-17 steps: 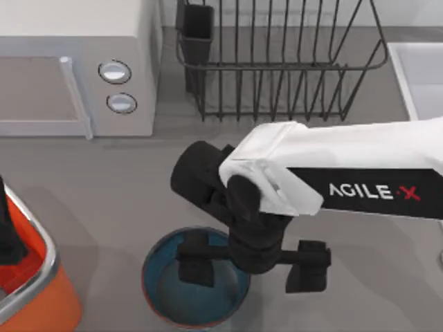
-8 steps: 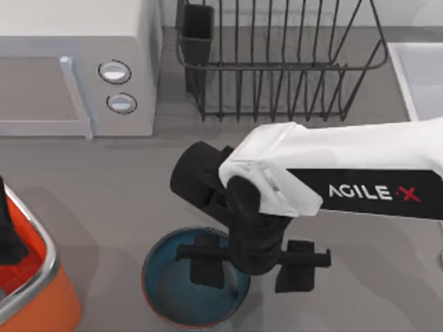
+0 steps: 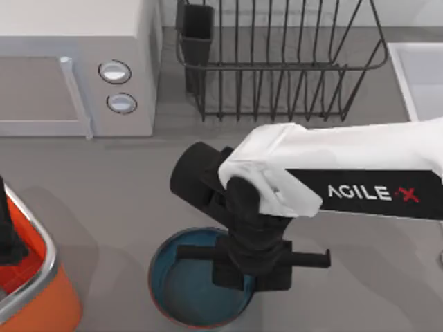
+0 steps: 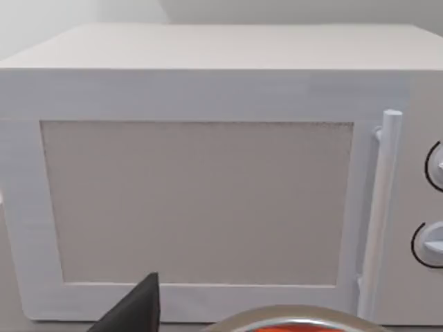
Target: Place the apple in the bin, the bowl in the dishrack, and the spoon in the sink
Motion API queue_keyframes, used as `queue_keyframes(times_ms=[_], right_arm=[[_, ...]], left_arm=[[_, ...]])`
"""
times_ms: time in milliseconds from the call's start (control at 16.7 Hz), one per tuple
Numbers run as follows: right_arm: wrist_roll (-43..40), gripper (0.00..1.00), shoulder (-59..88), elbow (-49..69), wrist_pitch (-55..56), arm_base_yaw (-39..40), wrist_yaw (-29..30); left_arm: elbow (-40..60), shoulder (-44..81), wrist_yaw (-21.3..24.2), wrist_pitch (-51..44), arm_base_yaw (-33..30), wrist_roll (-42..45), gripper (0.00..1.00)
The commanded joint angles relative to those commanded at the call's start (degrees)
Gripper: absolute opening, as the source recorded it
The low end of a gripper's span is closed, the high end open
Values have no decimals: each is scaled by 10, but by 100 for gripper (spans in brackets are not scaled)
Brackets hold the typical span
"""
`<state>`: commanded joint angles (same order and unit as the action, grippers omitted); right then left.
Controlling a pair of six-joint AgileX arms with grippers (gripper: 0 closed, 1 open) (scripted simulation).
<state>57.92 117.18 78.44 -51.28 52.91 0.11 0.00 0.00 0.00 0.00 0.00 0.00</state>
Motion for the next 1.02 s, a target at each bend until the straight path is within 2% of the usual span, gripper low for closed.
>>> queue_keyframes(times_ms=[600,1020], right_arm=[[1,0,-3,9,-10,0,0],[0,0,-41,127,-176,-1,0]], left_arm=[[0,0,0,0,0,0,100],[0,0,0,0,0,0,100]])
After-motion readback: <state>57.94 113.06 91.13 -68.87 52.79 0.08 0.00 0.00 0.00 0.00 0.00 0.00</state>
